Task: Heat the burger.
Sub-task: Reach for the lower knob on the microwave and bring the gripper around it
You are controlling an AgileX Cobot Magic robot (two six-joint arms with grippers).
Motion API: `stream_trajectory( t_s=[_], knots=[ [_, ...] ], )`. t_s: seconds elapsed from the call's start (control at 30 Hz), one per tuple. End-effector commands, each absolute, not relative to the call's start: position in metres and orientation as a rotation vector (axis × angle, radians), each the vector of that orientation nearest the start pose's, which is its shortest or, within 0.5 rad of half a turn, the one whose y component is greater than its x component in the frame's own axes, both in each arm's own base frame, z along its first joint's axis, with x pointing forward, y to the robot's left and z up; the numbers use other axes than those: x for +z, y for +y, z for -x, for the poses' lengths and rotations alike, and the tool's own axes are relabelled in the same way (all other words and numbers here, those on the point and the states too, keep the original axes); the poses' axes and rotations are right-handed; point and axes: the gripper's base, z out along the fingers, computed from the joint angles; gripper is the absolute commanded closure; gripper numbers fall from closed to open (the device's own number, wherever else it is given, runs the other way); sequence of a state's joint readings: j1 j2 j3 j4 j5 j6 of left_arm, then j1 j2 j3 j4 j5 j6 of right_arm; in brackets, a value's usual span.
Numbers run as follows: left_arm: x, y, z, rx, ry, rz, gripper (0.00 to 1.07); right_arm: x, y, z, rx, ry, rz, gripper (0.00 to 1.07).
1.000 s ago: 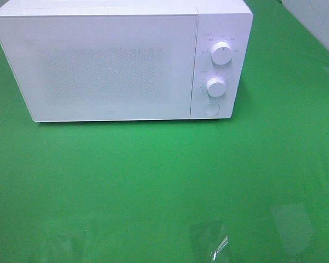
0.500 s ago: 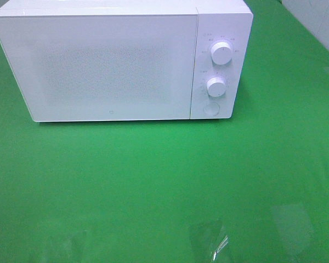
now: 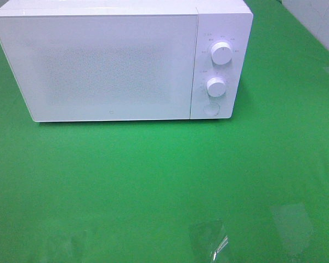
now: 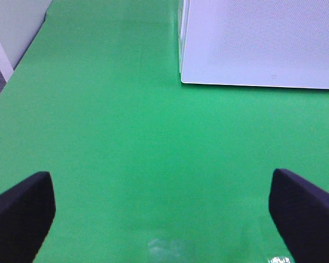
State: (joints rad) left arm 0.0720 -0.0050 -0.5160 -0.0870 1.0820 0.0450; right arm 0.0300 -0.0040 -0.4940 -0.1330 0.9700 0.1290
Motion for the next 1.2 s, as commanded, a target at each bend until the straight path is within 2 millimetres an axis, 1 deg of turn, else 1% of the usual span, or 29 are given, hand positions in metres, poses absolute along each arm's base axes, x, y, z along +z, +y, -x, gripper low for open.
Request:
stream_trajectory(
  t_s=[0.03,1.2],
  knots=[
    [0.2809,-0.008,0.0112,-0.034,2.007,0.025,0.09,0.2835,-0.0098,0.0042,-0.046,1.92,-0.102,0.32],
    [0.2809,-0.008,0.0112,-0.034,2.007,0.025,0.09,0.2851,-0.0098,0.0045,-0.044,1.91,-0.101,0.32]
  ],
)
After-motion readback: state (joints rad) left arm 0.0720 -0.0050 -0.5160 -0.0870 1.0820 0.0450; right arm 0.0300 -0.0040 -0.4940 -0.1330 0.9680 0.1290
